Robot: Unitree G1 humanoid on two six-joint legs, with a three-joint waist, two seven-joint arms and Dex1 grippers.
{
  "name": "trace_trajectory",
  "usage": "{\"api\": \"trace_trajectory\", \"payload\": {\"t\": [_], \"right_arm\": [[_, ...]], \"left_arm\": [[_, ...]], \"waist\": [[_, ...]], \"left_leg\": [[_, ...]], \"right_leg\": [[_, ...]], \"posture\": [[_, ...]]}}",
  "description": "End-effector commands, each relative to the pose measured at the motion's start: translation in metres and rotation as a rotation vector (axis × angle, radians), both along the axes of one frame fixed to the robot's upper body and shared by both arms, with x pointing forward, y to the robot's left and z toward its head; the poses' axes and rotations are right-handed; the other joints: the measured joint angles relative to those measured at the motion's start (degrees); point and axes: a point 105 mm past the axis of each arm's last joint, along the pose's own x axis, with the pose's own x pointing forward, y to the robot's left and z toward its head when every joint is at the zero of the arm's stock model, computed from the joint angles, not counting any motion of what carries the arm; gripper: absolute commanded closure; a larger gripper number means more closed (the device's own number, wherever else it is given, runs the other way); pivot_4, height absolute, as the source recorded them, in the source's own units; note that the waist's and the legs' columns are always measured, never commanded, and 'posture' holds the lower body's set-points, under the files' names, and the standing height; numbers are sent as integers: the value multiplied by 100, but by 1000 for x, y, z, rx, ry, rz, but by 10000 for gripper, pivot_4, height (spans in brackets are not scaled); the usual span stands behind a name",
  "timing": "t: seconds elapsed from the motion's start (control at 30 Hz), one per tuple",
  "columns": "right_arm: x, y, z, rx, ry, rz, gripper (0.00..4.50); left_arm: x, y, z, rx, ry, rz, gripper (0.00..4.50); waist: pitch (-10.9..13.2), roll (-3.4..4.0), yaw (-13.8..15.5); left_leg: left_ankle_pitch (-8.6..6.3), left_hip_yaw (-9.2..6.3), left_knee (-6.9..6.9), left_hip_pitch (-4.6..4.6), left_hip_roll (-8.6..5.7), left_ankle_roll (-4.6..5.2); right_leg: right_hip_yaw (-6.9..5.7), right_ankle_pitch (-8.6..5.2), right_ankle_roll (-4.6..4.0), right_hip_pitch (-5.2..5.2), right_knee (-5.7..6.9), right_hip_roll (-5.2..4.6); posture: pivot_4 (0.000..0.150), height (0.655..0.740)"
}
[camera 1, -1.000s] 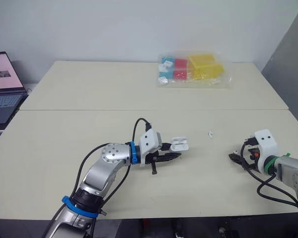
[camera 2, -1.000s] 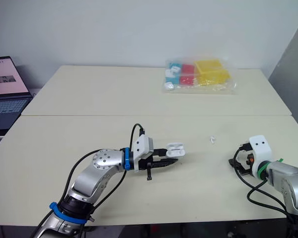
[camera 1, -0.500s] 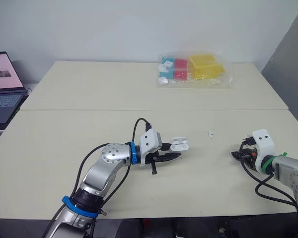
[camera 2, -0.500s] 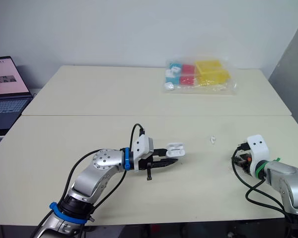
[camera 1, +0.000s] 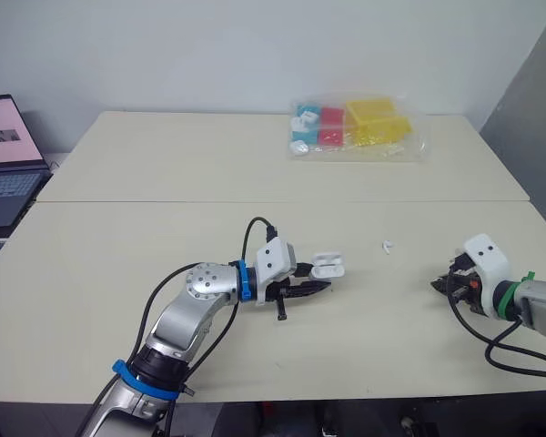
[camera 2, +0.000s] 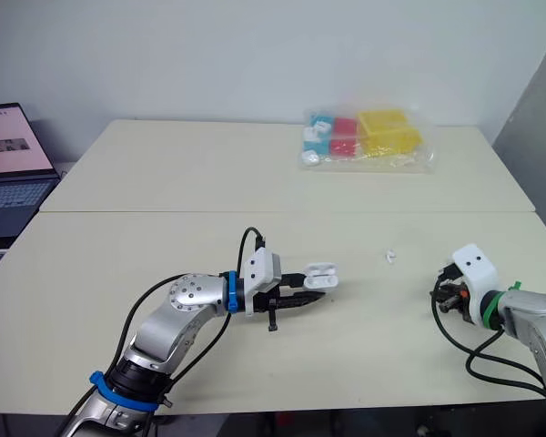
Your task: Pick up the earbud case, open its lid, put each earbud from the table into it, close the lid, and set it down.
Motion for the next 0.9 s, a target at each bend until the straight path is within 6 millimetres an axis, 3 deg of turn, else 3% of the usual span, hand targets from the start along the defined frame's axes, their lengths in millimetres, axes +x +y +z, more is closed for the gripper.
{"api": "trace_trajectory", "payload": {"t": [0.03,0.1,0.37,0.5,0.87,0.9], "right_arm": [[-14,26,15,-139,-100,473,40857],[-22,29,11,-197,-115,654,40857],[-13,2,-4,-354,56,837,40857],[-10,-10,-12,-398,111,866,40857],[-4,-4,-13,-342,157,861,40857],[-4,-4,-12,-333,158,852,33682]], "left_arm": [[-7,-2,7,-4,-42,-31,37335],[-8,-1,6,-2,-39,-29,37335],[-13,3,4,14,-35,-27,37335],[-15,5,2,22,-33,-22,37335],[-17,6,1,25,-22,-13,37335],[-18,6,1,24,-21,-14,37335]], "waist": [[1,2,2],[4,-5,-8],[6,-5,-18],[6,-4,1],[5,-4,8],[5,-4,8]], "left_leg": [[0,0,-2,0,-1,0],[-1,-4,-4,2,2,0],[-1,13,3,3,-3,-1],[-1,8,-1,2,-1,-1],[0,9,6,10,0,-1],[0,8,5,10,0,-1]], "right_leg": [[-1,0,0,0,-2,0],[-8,-2,-2,4,-14,2],[-2,1,4,4,-15,0],[-3,0,3,4,-15,0],[-3,1,3,9,-4,-1],[-3,1,3,9,-3,0]], "posture": [[1500,7400],[1500,7400],[1500,7400],[1500,7400],[1500,7400],[1500,7400]]}}
